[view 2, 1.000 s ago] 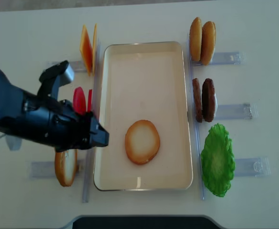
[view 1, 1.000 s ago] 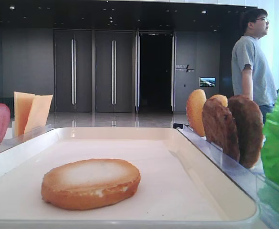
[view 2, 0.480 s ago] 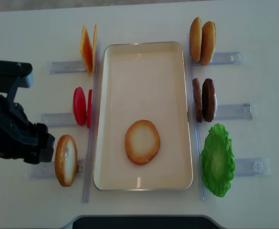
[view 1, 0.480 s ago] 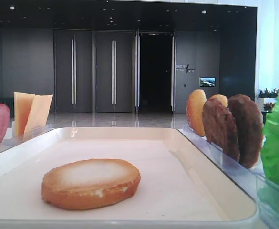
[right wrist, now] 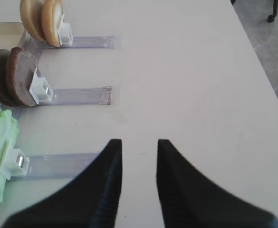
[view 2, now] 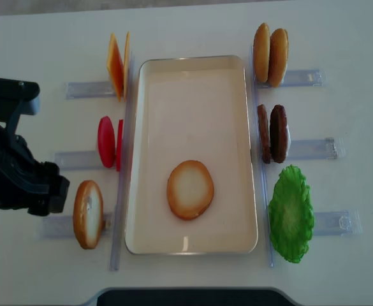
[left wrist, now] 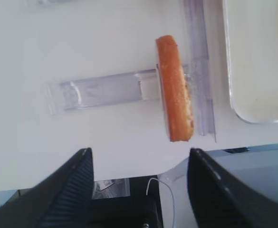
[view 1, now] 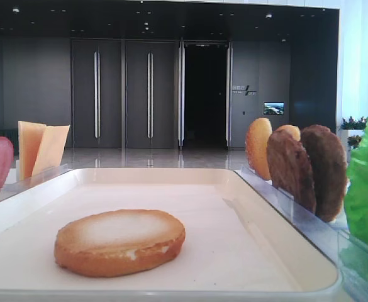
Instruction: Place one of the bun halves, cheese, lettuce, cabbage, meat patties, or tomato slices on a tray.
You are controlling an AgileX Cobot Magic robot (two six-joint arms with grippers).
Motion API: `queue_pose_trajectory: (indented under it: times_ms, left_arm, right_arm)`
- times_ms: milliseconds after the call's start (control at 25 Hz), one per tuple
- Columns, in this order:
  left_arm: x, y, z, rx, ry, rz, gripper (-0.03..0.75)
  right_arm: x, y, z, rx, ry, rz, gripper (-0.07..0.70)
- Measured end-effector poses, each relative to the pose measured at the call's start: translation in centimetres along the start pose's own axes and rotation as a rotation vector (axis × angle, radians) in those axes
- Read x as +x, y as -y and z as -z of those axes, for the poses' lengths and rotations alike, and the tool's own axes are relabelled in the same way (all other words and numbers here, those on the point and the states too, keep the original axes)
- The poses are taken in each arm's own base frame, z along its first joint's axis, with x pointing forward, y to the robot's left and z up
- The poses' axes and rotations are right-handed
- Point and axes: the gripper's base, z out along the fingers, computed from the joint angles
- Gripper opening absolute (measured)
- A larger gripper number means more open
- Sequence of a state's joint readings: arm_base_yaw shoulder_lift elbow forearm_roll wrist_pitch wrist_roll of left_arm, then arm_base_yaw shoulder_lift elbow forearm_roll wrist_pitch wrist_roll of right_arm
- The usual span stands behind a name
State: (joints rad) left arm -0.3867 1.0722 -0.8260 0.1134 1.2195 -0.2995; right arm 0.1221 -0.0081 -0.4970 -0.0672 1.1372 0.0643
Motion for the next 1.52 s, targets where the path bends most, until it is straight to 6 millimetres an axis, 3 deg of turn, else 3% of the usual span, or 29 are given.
queue_pose_trajectory:
  times_ms: [480, 840, 1240, 1520]
  left_arm:
    - [-0.3, -1.1, 0.0, -0.082, 0.023, 0.042, 0.457]
    - [-0.2, -5.9, -0.3, -0.137, -0.012, 0.216, 0.343]
    - [0.0, -5.7, 0.0, -0.090, -0.006, 0.167, 0.339]
    - [2.6, -5.9, 2.7, -0.115, 0.143, 0.166, 0.339]
  right_arm:
    - [0.0, 0.0, 0.0, 0.000, 0.000, 0.000, 0.209]
    - [0.0, 0.0, 0.0, 0.000, 0.000, 0.000, 0.209]
    - [0.0, 0.0, 0.0, 0.000, 0.000, 0.000, 0.209]
    - [0.0, 0.0, 0.0, 0.000, 0.000, 0.000, 0.209]
